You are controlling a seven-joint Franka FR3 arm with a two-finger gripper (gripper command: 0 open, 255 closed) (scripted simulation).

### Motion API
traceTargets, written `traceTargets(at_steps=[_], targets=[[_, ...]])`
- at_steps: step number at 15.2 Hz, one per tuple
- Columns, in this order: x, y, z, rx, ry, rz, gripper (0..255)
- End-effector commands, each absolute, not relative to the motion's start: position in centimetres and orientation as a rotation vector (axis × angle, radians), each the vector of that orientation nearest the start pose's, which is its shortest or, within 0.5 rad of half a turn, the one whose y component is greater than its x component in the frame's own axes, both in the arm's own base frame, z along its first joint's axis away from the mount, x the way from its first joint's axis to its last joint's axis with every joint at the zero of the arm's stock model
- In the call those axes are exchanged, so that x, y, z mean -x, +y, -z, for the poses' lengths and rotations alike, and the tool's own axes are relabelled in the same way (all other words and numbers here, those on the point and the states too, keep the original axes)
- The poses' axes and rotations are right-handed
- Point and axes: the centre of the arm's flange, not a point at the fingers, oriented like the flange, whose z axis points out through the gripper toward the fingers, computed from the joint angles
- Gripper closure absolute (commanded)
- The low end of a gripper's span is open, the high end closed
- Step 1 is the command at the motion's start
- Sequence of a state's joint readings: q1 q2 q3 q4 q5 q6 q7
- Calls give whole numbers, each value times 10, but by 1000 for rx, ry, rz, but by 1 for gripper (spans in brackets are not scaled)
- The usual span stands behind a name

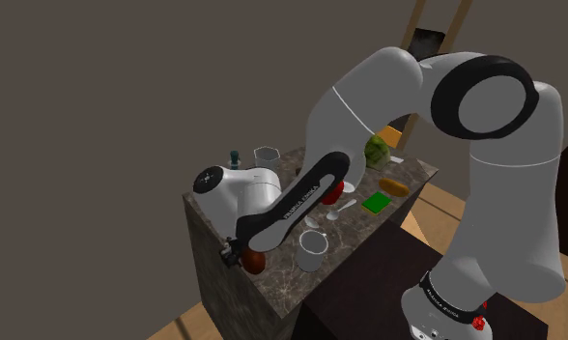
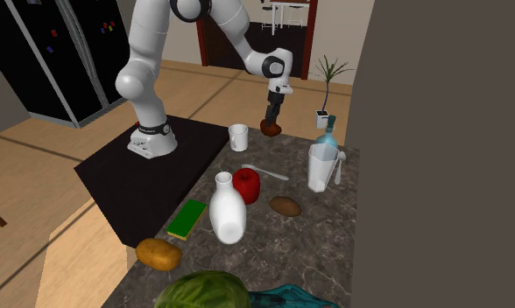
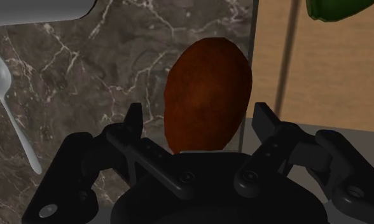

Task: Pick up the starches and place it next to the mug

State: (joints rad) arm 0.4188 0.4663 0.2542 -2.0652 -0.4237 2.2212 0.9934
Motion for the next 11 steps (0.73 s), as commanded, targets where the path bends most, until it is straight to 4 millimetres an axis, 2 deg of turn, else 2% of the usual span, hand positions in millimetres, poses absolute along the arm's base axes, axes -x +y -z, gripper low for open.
traceTargets(at_steps=[1, 3, 11], targets=[[-444, 346, -208, 3466, 41, -91, 0], [-445, 353, -231, 3466, 41, -91, 0], [-445, 353, -231, 3466, 41, -91, 0]])
